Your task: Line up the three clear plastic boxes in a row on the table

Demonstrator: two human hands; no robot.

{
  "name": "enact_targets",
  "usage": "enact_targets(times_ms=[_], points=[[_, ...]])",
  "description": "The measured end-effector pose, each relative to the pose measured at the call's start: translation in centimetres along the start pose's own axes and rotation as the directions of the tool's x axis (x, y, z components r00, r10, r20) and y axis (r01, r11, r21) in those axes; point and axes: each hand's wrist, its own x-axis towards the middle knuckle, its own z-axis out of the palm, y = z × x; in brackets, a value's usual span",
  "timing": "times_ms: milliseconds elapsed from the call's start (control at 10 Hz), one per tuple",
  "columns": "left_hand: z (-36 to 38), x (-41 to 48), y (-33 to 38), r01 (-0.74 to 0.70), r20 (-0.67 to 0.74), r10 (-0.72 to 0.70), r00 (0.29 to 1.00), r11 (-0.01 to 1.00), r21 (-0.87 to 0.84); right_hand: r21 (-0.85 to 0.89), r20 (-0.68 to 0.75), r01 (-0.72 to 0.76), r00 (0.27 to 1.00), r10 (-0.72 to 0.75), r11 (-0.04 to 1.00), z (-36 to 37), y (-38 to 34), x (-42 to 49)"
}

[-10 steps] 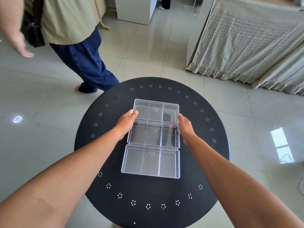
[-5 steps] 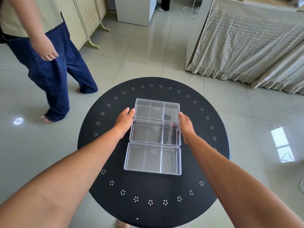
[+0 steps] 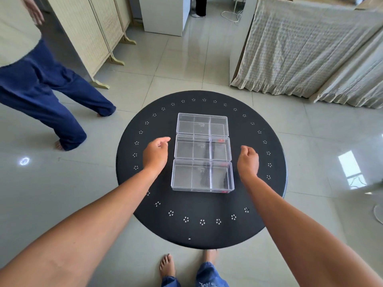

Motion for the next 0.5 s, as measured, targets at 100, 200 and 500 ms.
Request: enact_targets(times_ms=[100,200,500], points=[[-0.6,-3.1,-1.0,-0.079,0.006,0.078,0.997,0.995,0.059,-0.004,-0.018,0.06,0.998,-0.06,0.998,-1.3,1.1,-3.6],[-0.9,-6.0,-2.2,-0.141,0.022,0.14,0.99,0.983,0.116,0.0,-0.057,0.098,0.994,-0.098,0.995,-2.1,2.6,-7.6],[2.1,-14.0,-6.9,-0.429,0.227,0.373,0.9,0.85,0.305,-0.324,0.105,0.329,0.944,-0.312,0.887,-0.9,10.1,-15.2]])
